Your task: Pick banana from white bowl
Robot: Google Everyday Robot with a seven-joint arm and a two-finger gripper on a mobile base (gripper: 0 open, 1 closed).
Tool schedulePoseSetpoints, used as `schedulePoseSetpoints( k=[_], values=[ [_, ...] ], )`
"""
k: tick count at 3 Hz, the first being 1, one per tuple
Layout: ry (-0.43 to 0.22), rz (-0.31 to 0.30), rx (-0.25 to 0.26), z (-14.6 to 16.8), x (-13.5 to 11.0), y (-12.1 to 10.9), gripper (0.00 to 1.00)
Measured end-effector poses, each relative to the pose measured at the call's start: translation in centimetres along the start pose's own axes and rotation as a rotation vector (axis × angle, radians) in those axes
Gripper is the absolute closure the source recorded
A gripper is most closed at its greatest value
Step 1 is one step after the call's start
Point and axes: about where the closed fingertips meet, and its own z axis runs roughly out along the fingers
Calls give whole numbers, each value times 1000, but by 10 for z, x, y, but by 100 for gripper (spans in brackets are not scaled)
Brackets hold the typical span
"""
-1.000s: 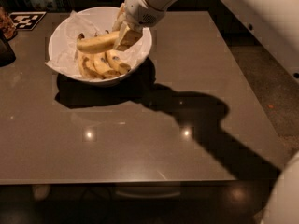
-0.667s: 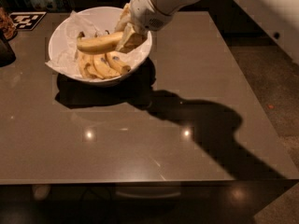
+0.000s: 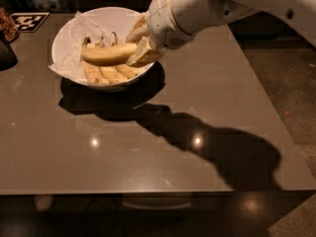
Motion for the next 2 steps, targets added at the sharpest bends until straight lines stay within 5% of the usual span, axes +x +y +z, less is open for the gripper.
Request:
schedulePoseSetpoints(
  k=[1, 2],
  values=[
    [6, 28, 50, -26, -15, 44, 100],
    [9, 32, 48, -27, -14, 48, 100]
  ],
)
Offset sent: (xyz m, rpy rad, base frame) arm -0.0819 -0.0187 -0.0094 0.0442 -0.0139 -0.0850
